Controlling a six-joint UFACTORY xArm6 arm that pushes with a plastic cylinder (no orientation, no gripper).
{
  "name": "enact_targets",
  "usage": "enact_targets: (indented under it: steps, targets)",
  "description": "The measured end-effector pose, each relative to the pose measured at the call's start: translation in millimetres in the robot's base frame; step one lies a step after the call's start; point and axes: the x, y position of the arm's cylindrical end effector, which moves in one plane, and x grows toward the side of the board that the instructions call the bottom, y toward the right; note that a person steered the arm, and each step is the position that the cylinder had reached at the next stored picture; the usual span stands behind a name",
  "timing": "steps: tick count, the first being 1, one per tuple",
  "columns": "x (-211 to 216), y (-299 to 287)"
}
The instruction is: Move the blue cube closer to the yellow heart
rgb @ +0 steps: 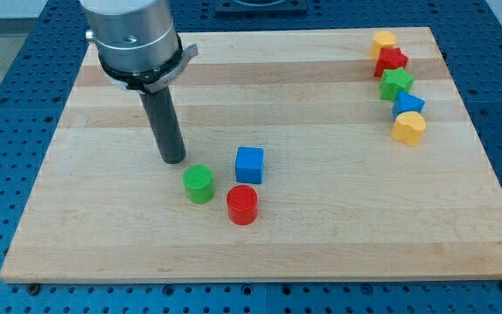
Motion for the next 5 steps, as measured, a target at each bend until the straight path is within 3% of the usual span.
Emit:
enact_targets:
  steps: [1,3,5]
  targets:
    - [0.7,39.8]
    - [25.4,56.6]
    - [19.6,102.0]
